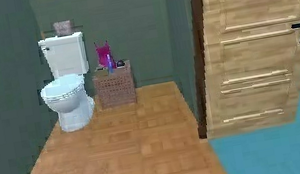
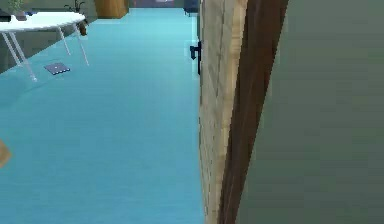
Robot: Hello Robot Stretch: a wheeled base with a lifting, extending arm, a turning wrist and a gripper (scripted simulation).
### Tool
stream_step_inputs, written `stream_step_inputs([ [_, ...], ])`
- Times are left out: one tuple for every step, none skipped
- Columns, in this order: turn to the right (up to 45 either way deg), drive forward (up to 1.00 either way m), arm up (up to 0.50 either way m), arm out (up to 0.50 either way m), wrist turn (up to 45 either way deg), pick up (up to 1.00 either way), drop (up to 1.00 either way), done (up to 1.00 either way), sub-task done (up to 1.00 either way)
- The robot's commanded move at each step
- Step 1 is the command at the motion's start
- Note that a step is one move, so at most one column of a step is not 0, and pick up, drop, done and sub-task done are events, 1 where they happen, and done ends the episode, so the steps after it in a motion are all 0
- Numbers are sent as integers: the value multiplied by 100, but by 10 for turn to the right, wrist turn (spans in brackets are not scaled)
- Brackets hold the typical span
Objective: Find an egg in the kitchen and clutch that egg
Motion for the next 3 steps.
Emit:
stream_step_inputs([
  [390, 0, 0, 0, 0, 0, 0, 0, 0],
  [0, 40, 0, 0, 0, 0, 0, 0, 0],
  [450, 0, 0, 0, 0, 0, 0, 0, 0],
])
